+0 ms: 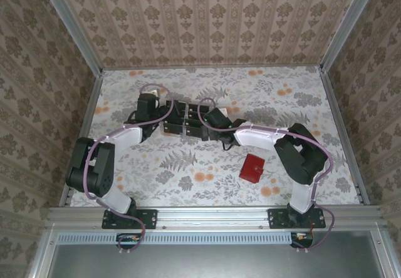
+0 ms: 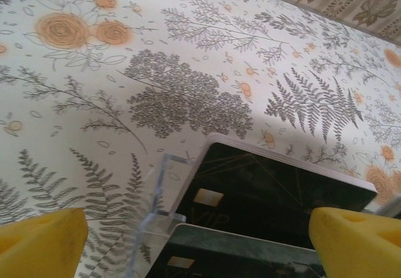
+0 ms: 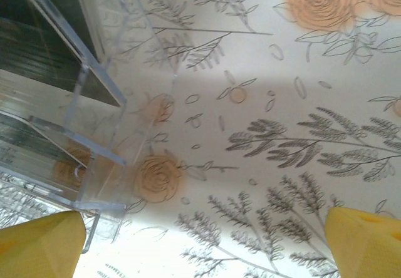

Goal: Put the credit cards into the card holder
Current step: Move the storage box to the top-center of the table.

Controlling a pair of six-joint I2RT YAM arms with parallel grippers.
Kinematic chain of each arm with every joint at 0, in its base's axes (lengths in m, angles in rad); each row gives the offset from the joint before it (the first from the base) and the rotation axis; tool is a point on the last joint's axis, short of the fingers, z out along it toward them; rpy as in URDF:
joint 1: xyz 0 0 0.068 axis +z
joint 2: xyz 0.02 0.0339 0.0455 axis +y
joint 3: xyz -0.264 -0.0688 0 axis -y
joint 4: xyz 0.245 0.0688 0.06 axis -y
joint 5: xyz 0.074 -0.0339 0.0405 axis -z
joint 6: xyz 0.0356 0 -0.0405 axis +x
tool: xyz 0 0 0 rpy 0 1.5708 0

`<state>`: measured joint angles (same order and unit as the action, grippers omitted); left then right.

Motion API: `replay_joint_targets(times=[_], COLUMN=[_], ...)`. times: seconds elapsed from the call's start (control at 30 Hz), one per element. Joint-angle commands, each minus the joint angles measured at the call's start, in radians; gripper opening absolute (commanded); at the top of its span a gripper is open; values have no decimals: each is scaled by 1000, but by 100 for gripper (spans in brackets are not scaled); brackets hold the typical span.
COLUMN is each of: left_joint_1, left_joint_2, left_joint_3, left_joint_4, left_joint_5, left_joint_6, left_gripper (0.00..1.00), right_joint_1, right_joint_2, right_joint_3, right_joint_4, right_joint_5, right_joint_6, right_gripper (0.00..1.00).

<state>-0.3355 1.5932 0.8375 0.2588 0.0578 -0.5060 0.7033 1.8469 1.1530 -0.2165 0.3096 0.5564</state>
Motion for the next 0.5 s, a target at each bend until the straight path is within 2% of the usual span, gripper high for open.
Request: replay_joint_targets(times=[0.0,0.33,0.47], left_joint_1=[-27,-112,-178], left_joint_2=[26,66,89], left_joint_3=[-14,-4,19], left_joint_4=[61,109,125], left_joint_5=[11,-40,-62], left_joint_6=[-30,-58,-72], left_gripper=[100,100,100], right_joint_1=[-33,-110,-148], right_joint_2=[16,23,18], right_joint_3=[25,28,30], right_joint_4=[-11,-6,-5], right_joint_5=[29,5,-2], right_joint_6=[7,8,14], right_gripper=[99,99,99])
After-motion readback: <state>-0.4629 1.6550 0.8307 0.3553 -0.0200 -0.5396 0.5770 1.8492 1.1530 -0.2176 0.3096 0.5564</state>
